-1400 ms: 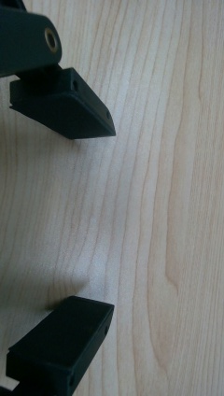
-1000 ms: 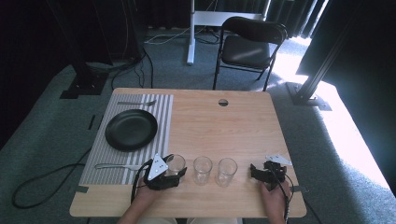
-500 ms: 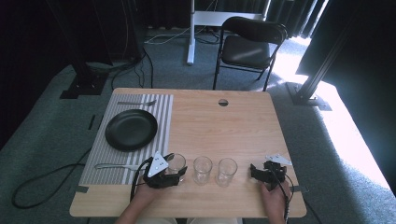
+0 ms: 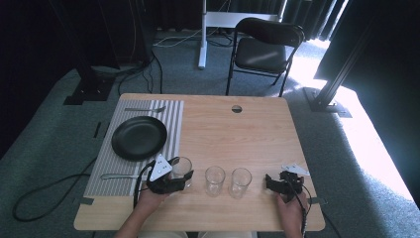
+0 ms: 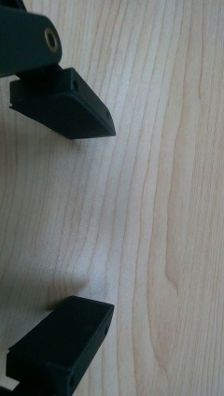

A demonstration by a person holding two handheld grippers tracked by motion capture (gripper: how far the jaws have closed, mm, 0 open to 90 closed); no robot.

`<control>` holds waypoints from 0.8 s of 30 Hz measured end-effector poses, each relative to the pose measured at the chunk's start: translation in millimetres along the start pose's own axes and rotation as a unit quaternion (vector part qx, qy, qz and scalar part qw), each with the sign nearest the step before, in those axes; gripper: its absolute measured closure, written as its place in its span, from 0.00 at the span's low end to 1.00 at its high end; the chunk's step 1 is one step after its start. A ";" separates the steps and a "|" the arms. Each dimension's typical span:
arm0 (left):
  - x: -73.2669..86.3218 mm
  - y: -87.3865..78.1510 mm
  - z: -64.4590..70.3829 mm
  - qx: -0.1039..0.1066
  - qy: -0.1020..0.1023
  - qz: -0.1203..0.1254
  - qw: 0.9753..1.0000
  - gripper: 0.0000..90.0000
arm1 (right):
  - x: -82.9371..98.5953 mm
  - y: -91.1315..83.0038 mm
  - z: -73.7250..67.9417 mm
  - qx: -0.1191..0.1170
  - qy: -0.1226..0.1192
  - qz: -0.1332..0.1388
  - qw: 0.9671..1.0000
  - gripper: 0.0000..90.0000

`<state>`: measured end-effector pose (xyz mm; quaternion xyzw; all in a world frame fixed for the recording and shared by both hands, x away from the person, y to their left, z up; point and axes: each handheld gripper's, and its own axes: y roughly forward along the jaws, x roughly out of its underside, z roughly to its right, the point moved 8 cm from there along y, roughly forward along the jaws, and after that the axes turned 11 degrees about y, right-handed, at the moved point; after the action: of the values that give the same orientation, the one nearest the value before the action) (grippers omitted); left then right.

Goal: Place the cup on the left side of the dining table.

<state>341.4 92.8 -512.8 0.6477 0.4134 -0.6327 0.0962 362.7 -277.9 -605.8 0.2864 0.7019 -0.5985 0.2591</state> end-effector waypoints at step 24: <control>-10.9 -12.8 -58.6 -0.068 -0.033 0.007 0.997 0.32 | 0.0 0.1 0.1 0.000 -0.001 0.001 1.000 0.14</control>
<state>377.9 134.4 -487.2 0.6213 0.4474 -0.6236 0.1579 362.8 -278.0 -605.9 0.2862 0.7016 -0.5985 0.2601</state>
